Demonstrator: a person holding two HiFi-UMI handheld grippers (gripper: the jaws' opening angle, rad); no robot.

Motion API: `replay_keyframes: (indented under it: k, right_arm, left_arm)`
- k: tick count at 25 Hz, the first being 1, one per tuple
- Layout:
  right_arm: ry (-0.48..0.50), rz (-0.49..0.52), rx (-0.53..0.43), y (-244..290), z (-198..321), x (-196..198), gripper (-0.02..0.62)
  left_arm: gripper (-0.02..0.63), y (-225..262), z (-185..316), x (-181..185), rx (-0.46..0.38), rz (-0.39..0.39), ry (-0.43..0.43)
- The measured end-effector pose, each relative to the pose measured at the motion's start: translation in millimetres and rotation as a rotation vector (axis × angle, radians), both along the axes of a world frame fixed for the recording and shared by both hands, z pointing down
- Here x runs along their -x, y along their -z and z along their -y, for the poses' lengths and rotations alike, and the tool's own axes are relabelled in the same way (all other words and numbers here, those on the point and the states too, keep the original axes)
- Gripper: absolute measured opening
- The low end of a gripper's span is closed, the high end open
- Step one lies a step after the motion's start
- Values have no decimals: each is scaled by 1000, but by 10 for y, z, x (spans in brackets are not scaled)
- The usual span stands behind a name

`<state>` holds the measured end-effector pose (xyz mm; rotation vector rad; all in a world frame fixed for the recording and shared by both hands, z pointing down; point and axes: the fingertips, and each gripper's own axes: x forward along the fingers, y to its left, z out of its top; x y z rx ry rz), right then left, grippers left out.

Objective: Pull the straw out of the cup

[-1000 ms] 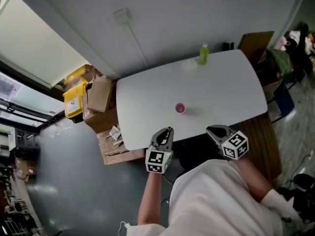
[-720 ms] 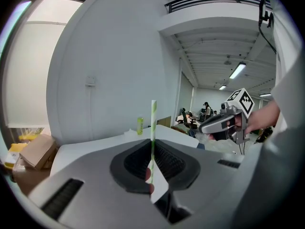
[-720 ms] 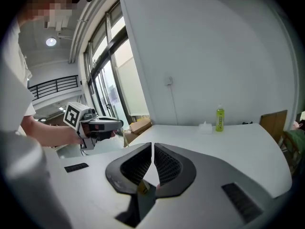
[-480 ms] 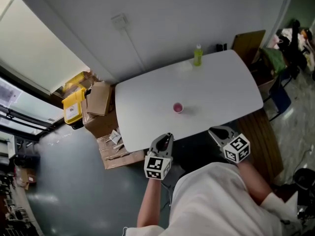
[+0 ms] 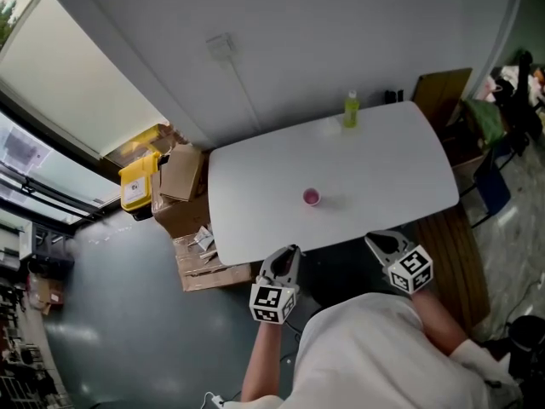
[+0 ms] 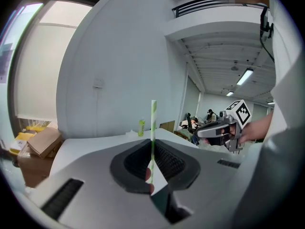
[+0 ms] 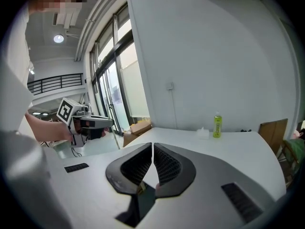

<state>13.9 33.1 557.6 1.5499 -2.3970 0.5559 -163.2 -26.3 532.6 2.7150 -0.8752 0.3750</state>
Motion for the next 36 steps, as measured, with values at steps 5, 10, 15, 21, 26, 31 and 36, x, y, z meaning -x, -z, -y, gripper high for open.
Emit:
replay_keyframes:
  k: [5, 10, 15, 21, 26, 31, 36]
  right_arm:
    - [23, 8, -11, 46, 25, -118, 40]
    - [45, 13, -30, 91, 61, -196, 40]
    - [56, 17, -39, 105, 90, -238, 40]
    - [63, 20, -46, 115, 112, -247, 40]
    - [57, 27, -46, 130, 131, -237, 40]
    - [56, 29, -46, 148, 152, -224, 40]
    - [53, 29, -48, 135, 130, -181, 40]
  left_arm:
    - [21, 48, -48, -48, 1, -6, 39]
    - [21, 86, -92, -134, -8, -14, 57]
    - [21, 104, -106, -174, -10, -18, 72]
    - [21, 109, -113, -173, -7, -27, 85]
    - [21, 143, -96, -153, -6, -35, 89]
    - [21, 167, -68, -137, -4, -42, 93]
    - [21, 152, -90, -88, -3, -43, 93]
